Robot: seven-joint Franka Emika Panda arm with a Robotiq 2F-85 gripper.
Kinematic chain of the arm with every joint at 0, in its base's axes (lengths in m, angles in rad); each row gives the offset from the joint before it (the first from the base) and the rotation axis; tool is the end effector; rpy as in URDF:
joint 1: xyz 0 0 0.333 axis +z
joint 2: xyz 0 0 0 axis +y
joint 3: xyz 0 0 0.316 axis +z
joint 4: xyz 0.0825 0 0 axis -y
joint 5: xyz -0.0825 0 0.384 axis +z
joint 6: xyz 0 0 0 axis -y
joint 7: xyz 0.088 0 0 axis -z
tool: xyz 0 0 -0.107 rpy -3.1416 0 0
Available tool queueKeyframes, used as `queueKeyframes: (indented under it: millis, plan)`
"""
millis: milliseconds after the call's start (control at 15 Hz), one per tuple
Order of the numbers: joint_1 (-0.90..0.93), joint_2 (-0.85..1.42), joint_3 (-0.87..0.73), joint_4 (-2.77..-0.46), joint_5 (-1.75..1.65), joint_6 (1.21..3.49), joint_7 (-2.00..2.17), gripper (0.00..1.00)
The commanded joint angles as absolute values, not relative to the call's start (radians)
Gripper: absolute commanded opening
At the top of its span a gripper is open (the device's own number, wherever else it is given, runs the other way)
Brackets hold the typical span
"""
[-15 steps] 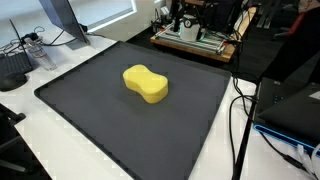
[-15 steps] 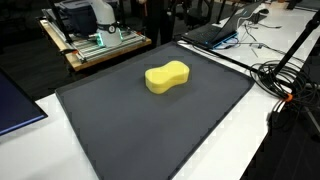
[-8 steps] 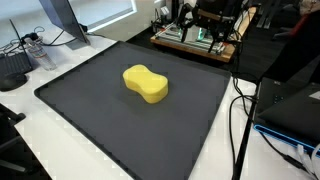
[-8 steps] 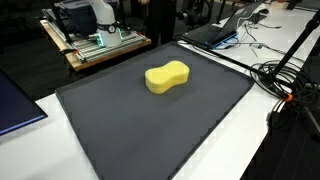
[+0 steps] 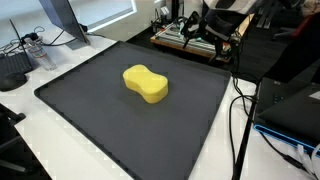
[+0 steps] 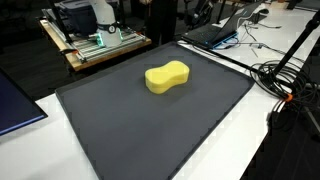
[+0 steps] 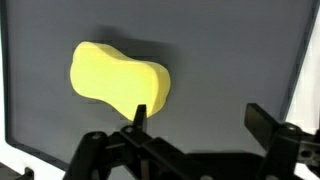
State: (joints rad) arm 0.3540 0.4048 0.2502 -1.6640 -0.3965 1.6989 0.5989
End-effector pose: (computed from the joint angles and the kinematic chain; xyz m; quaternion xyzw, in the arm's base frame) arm 0.5417 0.3115 0.3583 0.9732 0.0612 -0.0642 0.2123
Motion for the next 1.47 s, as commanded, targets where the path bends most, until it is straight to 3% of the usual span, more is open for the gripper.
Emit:
queueKeyframes:
  millis: [0, 800, 1400]
  plan:
    - [0.423, 0.545, 0.190, -1.435, -0.429, 1.579, 0.560, 1.00]
    - [0.369, 0.826, 0.072, -1.011, -0.279, 1.530, 0.422, 1.00]
    - [0.191, 0.837, 0.086, -1.038, -0.193, 1.665, 0.347, 1.00]
